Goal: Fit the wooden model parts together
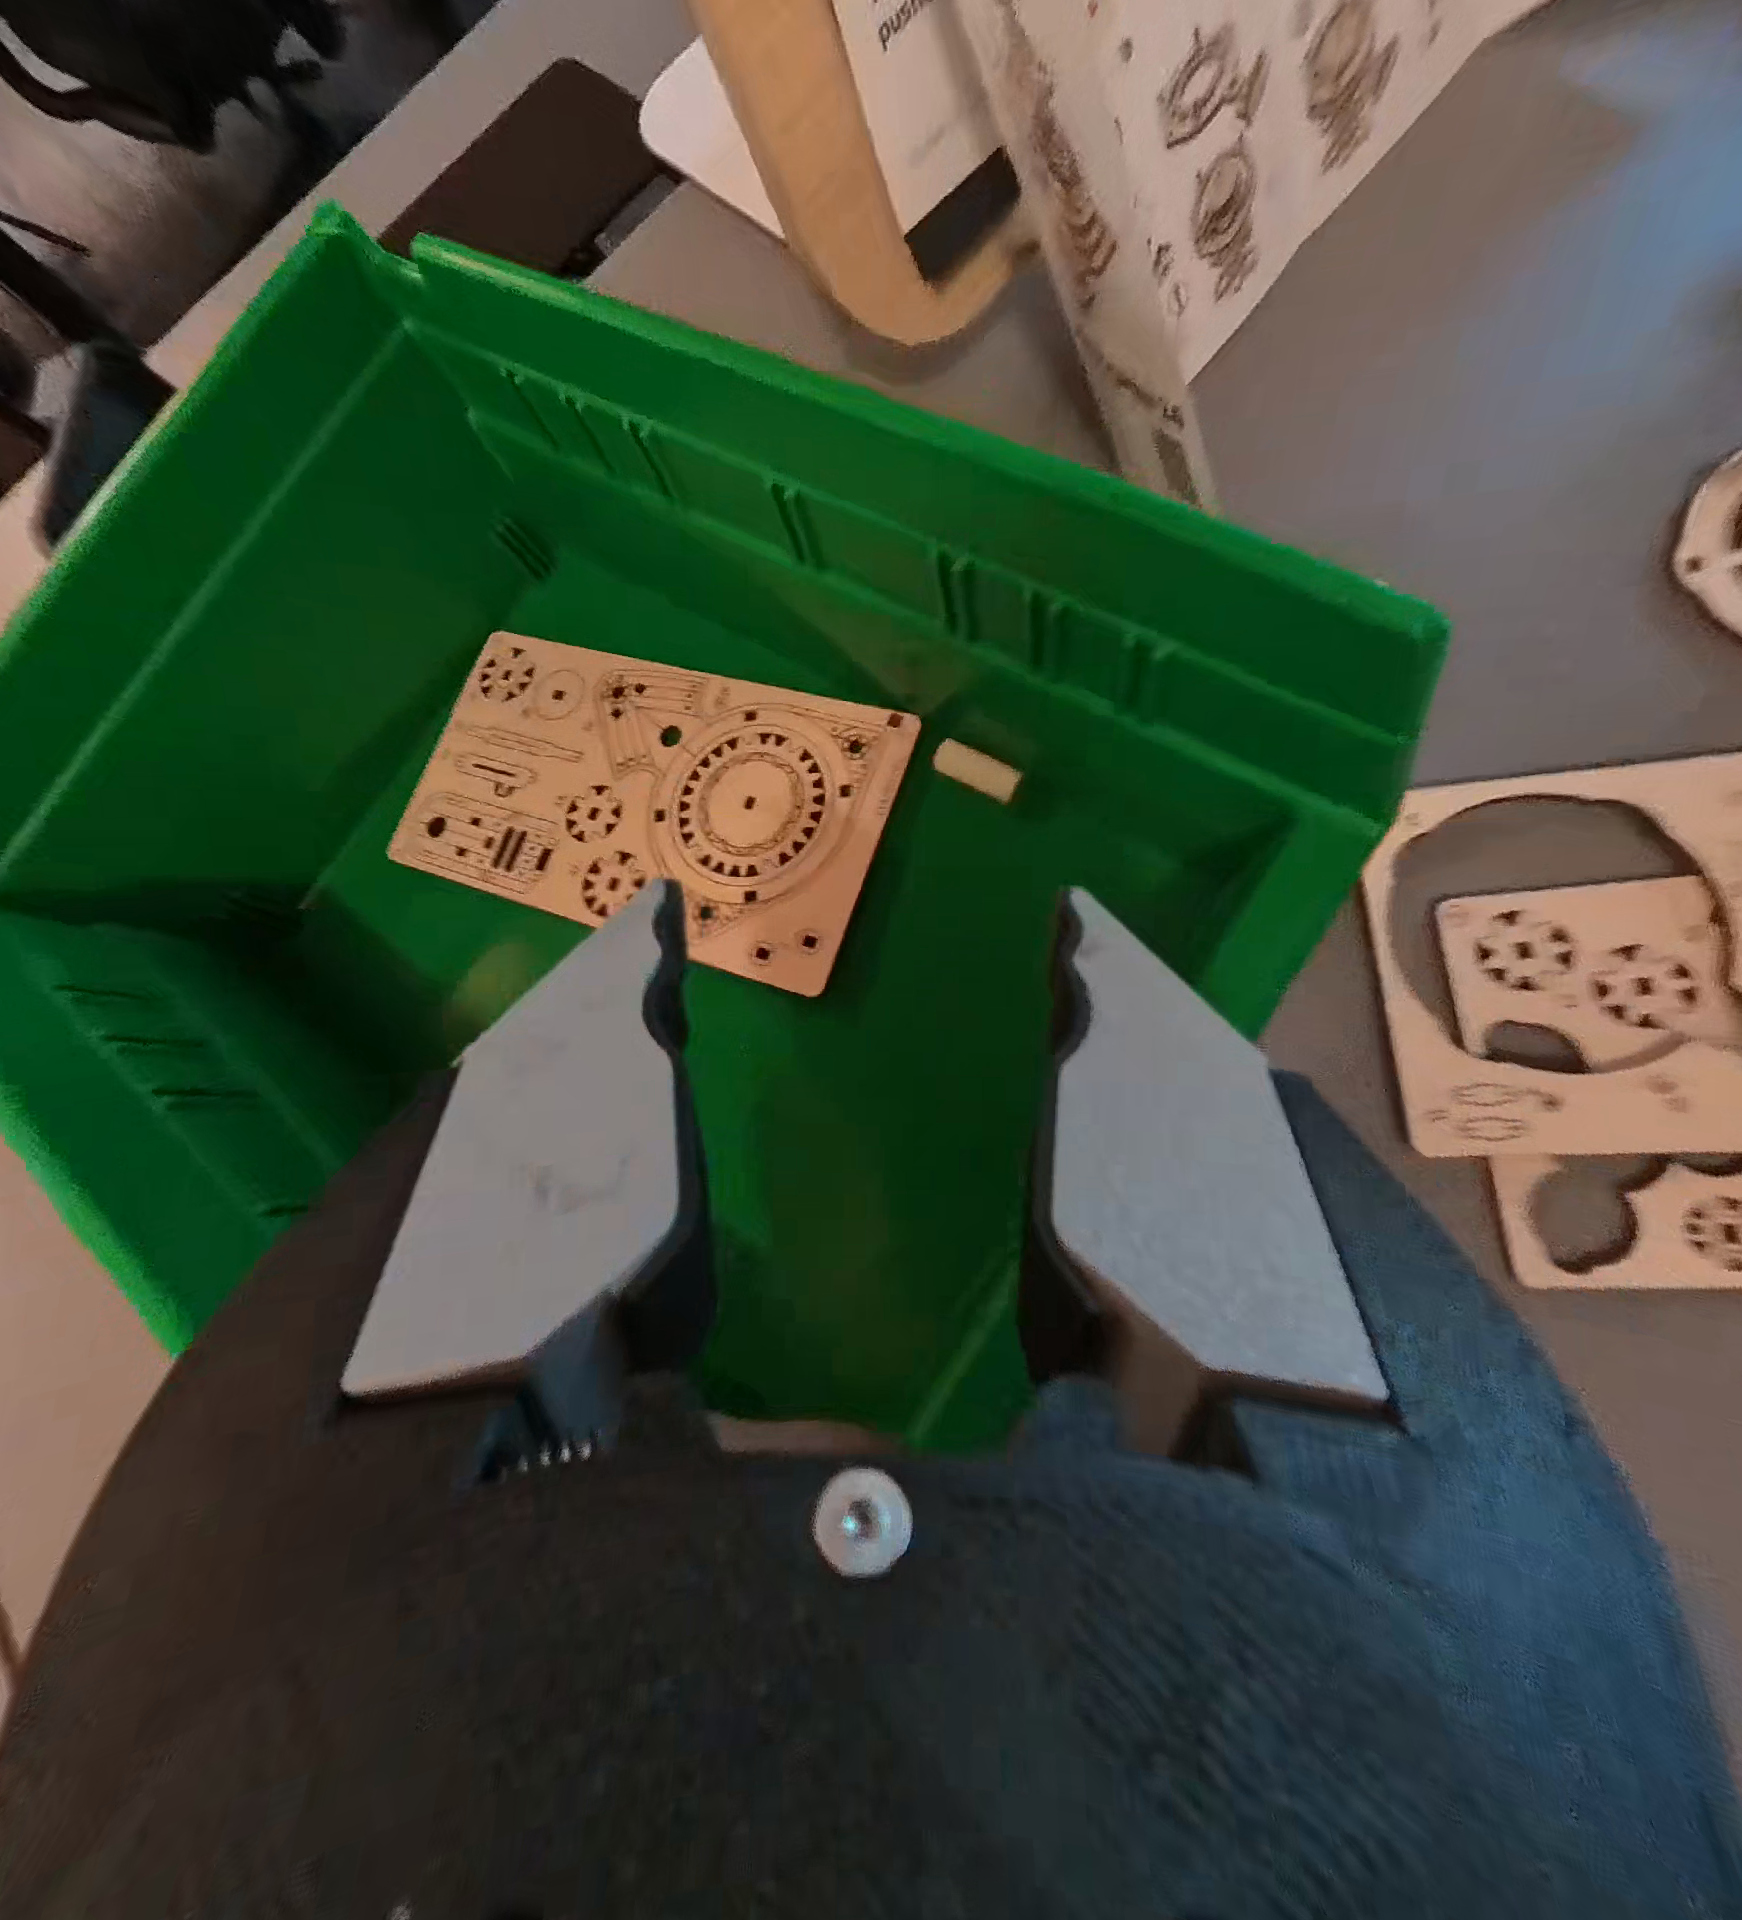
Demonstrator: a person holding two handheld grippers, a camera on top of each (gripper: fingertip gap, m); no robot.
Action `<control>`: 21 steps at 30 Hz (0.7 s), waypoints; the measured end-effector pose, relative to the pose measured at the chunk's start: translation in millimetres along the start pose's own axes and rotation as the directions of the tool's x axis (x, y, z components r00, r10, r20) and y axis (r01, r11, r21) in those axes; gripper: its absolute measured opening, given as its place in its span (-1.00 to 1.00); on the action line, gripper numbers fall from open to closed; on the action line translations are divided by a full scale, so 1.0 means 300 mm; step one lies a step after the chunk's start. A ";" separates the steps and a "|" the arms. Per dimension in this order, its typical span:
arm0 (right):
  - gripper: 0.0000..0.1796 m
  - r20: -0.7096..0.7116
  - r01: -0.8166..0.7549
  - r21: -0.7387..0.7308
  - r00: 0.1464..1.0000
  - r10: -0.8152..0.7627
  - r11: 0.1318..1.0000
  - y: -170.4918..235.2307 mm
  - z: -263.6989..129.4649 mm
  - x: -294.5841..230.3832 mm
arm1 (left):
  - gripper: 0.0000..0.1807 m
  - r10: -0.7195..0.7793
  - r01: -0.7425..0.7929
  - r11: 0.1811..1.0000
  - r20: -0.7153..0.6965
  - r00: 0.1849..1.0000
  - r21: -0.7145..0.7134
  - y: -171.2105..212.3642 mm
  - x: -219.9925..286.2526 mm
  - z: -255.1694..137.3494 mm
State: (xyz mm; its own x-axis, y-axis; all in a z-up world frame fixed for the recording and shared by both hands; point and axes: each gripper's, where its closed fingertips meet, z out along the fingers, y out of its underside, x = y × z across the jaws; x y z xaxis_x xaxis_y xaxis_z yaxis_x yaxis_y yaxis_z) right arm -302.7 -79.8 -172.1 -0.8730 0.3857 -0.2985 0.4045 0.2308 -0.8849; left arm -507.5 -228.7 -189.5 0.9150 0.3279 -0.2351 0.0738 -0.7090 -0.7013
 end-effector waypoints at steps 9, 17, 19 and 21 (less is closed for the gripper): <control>-0.39 0.079 -0.007 0.107 0.997 -0.001 0.994 -0.032 -0.082 0.004 | -0.25 0.078 -0.074 0.992 0.031 0.997 -0.103 0.012 -0.016 0.053; -0.27 -0.065 0.023 0.198 0.998 -0.010 0.980 -0.062 -0.146 0.096 | -0.39 -0.104 0.007 0.944 0.276 0.956 0.329 -0.274 -0.198 -0.176; -0.26 -0.115 0.044 0.188 0.993 -0.022 0.981 -0.049 -0.150 0.120 | -0.45 -0.218 0.075 0.900 0.295 0.930 0.429 -0.290 -0.229 -0.243; -0.22 -0.145 0.069 0.156 0.988 -0.047 0.985 -0.025 -0.148 0.131 | -0.55 -0.330 0.143 0.824 0.258 0.908 0.549 -0.294 -0.232 -0.291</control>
State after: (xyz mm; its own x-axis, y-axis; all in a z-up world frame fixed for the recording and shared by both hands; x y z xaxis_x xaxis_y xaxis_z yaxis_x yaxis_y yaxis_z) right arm -328.0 -26.6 -161.2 -0.8420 0.5003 -0.2017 0.2955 0.1149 -0.9484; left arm -543.1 -243.5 -52.6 0.7043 0.6926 -0.1557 -0.0256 -0.1944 -0.9806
